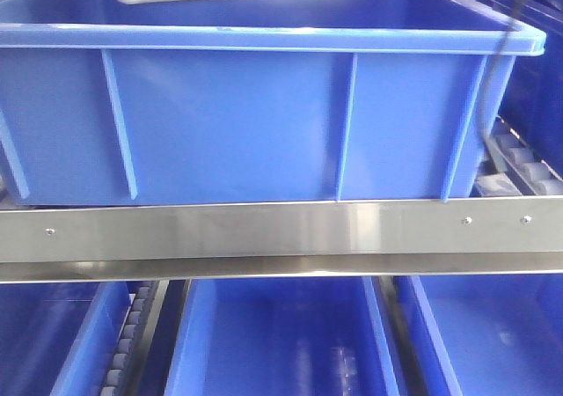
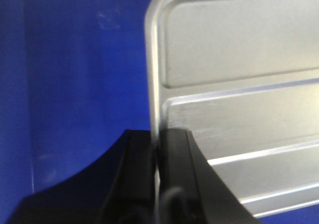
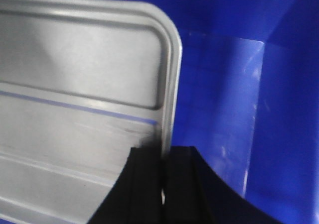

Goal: Grab silver tray and place in blue box
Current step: 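Carry the tray over the blue bin and lower it inside, then open both grippers to release the tray into the blue bin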

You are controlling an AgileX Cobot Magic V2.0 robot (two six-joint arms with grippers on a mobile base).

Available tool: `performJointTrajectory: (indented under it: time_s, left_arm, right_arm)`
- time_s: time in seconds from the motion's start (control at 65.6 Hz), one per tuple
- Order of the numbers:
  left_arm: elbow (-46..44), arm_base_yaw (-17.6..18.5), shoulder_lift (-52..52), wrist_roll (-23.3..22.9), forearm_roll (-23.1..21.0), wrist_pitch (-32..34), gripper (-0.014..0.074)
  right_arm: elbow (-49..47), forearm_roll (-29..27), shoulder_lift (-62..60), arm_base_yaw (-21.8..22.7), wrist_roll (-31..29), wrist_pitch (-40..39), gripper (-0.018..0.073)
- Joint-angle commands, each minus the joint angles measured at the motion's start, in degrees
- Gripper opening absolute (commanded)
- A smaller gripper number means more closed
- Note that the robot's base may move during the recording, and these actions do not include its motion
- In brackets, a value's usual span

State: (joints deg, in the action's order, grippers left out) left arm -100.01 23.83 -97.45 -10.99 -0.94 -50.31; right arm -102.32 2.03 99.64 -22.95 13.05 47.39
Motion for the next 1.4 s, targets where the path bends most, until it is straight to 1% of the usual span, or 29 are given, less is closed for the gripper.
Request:
performJointTrajectory:
  time_s: [0.0, 0.107, 0.244, 0.534, 0.64, 1.189, 1.388]
  left_arm:
    - [-2.6, 1.4, 1.0, 1.2, -12.1, 11.1, -0.0015]
    - [-2.6, 0.8, -1.1, 1.2, -12.1, 13.2, -0.0015]
    - [-2.6, 0.7, -3.6, 1.2, -12.0, 13.3, -0.0015]
    - [-2.6, 0.7, -7.5, 1.2, -12.1, 13.7, -0.0015]
    - [-2.6, 0.5, -7.7, 1.2, -11.9, 13.8, -0.0015]
    - [-2.6, 0.3, -7.7, 1.2, -12.0, 14.4, -0.0015]
    - [-2.6, 0.3, -7.7, 1.2, -12.0, 12.6, -0.0015]
  right_arm:
    - [-4.1, -11.2, 0.4, -2.0, -2.2, -9.1, 0.007]
    - [-4.2, -11.2, 3.0, -1.8, -2.2, -10.0, 0.007]
    - [-4.2, -11.3, 5.0, -0.8, -1.1, -10.0, 0.007]
    - [-4.0, -11.2, 6.9, 1.3, -1.1, -9.8, 0.007]
    - [-4.0, -11.3, 8.0, 1.7, -1.1, -8.9, 0.007]
    - [-4.0, -11.3, 9.2, 1.8, -1.1, -9.3, 0.007]
    - [-4.0, -11.3, 9.2, 1.8, -1.1, -9.3, 0.007]
